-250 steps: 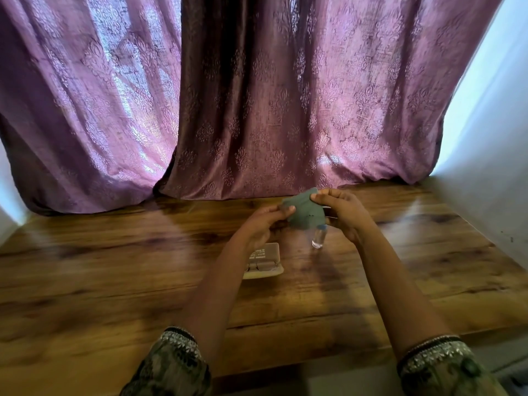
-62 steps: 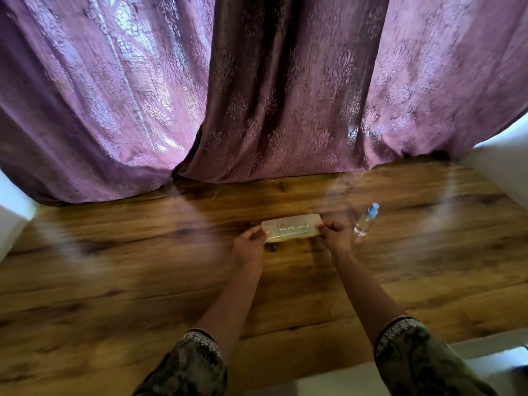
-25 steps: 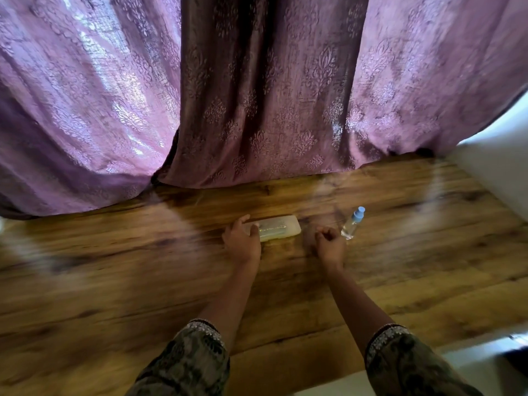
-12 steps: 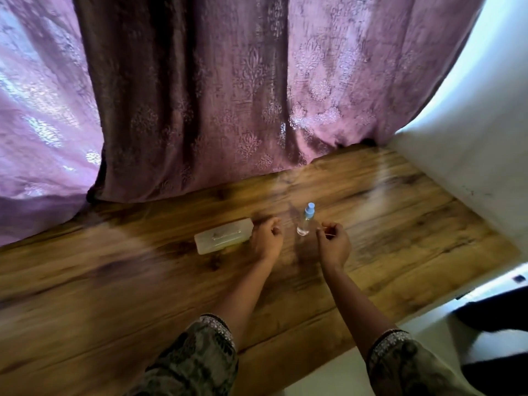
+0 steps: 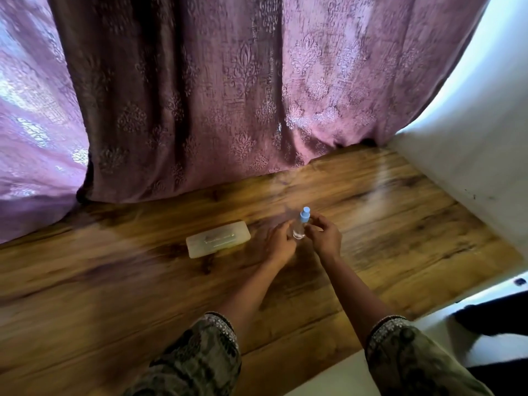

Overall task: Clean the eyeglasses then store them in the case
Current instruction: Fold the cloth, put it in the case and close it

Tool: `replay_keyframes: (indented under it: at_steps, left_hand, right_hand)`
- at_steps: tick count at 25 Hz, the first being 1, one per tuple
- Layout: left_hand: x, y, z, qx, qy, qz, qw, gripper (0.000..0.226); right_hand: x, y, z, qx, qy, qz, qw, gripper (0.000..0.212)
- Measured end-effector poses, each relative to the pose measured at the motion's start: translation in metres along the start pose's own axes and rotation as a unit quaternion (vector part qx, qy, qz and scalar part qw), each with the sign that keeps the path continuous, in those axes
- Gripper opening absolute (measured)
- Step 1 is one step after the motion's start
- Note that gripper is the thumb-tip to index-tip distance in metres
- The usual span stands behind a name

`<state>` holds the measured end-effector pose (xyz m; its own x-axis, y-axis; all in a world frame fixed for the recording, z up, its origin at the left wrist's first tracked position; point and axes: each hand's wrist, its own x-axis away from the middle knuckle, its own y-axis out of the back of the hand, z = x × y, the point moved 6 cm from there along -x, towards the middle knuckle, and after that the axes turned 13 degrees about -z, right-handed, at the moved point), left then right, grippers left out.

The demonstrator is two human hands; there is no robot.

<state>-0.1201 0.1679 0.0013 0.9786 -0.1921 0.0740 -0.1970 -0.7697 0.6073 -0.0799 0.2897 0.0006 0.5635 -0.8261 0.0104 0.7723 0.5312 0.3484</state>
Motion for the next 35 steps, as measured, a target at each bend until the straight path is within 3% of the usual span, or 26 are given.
replay_keyframes:
  at_steps: [5,12,18,28,35]
  left_hand:
    - [-0.003,0.018,0.004,0.012,0.011,-0.034,0.999,0.047]
    - [-0.016,0.056,0.028,0.016,0.038,-0.074,0.996,0.049]
    - [-0.016,0.066,0.043,0.0,0.046,-0.079,0.996,0.053]
    - [-0.01,0.068,0.048,0.023,0.05,-0.076,0.996,0.052]
    - [0.015,0.103,0.059,-0.049,0.011,-0.205,0.977,0.053]
  right_hand:
    - [0.001,-0.02,0.014,-0.018,0.014,0.005,1.0,0.028]
    - [0.012,-0.073,0.029,-0.042,0.0,0.087,0.995,0.025]
    - [0.021,-0.089,0.031,-0.032,0.004,0.109,0.994,0.024]
    - [0.028,-0.081,0.037,0.0,0.022,0.098,0.995,0.035]
    - [0.048,-0.056,0.032,0.035,0.045,0.012,0.998,0.006]
